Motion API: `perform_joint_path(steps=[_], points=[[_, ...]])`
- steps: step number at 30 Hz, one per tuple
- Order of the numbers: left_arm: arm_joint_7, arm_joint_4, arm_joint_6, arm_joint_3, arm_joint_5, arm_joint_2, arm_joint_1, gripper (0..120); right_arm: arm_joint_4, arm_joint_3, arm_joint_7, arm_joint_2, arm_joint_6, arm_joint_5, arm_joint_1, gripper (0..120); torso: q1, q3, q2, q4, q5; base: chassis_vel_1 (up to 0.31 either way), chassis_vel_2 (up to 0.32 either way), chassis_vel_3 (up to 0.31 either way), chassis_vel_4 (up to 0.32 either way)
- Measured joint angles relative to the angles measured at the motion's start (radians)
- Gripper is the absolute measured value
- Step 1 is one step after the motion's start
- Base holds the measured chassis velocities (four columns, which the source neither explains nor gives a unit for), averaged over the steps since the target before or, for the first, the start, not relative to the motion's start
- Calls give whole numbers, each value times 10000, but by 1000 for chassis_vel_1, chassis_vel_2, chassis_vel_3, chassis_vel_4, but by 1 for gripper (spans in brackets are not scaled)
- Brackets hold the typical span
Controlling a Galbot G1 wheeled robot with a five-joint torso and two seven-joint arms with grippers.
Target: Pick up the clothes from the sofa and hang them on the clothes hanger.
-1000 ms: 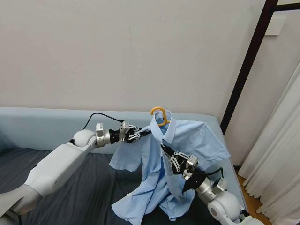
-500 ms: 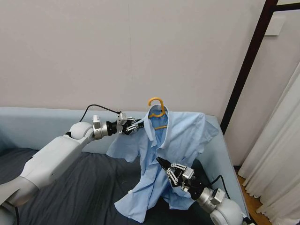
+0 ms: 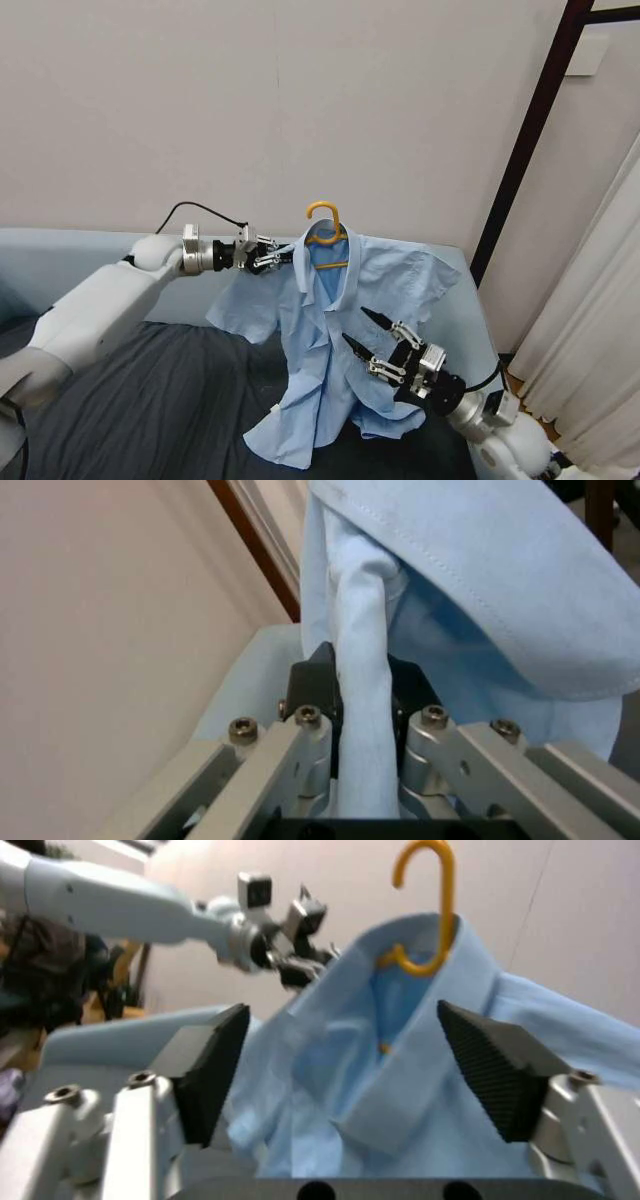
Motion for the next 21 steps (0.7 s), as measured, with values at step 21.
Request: perform_joint_path(steps=[21], points=[[1359, -72, -491, -417, 1564, -1182, 888, 8, -1068, -228, -1093, -2515, -4795, 2192, 1818, 100, 0, 1, -1, 1, 1, 0, 0, 0, 0]])
